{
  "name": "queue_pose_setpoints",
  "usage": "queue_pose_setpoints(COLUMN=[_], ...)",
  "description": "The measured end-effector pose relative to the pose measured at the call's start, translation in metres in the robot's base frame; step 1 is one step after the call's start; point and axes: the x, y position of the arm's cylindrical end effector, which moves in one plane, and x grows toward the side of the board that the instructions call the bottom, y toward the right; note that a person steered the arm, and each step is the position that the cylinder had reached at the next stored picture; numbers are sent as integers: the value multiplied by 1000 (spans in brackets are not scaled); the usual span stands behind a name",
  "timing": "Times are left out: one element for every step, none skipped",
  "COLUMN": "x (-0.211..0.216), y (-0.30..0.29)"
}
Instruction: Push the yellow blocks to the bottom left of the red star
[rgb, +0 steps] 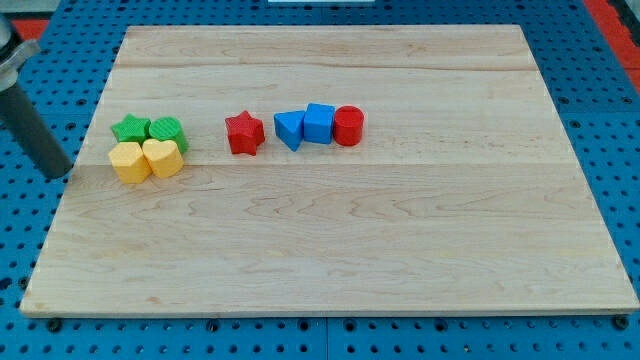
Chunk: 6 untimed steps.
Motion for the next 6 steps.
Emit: queue_pose_setpoints(x=[-4,-4,-4,-4,2,13], y=[26,68,100,112,97,96])
